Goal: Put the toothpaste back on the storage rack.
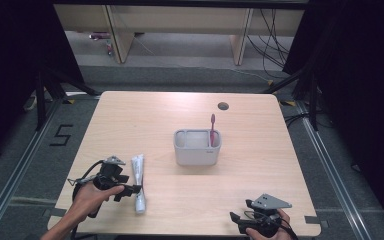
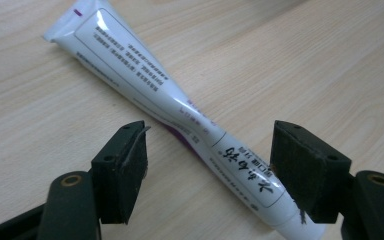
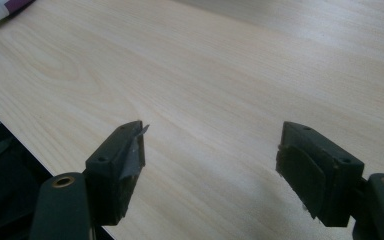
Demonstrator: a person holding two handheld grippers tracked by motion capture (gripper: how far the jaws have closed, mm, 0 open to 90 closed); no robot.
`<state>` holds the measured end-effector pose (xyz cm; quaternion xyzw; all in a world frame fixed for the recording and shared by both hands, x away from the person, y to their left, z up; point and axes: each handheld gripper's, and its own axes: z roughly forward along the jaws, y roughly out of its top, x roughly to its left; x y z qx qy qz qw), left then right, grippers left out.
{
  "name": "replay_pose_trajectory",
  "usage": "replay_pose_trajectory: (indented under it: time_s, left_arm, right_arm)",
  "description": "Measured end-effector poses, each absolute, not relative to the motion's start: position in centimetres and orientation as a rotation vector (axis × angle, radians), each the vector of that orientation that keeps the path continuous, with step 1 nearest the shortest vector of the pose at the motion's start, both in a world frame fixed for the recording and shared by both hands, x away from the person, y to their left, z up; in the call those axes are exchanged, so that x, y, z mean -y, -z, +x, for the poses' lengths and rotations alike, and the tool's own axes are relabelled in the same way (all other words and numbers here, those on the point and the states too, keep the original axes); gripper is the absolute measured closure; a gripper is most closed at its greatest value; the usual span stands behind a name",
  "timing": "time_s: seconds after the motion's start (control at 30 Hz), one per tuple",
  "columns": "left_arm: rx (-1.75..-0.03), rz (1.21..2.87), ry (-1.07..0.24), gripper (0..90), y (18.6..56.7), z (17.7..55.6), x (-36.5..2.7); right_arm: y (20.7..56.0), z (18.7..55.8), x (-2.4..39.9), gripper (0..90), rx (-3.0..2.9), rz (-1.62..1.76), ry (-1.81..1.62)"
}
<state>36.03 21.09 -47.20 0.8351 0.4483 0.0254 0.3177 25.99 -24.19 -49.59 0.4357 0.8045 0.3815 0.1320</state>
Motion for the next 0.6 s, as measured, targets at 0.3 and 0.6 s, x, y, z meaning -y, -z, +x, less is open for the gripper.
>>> replay_pose_trajectory:
  time_s: [0.3,0.6]
  left_arm:
    - [-1.199,2.267,-0.091,30.6,47.2,37.1,-19.8]
    - [-1.205,2.329,-0.08,32.5,47.3,38.1,-19.3]
  right_arm:
    - [49.5,25.7,24.2,27.6,-2.341,1.261,-1.12]
    - [49.4,25.4,24.1,27.7,-2.335,1.332,-1.125]
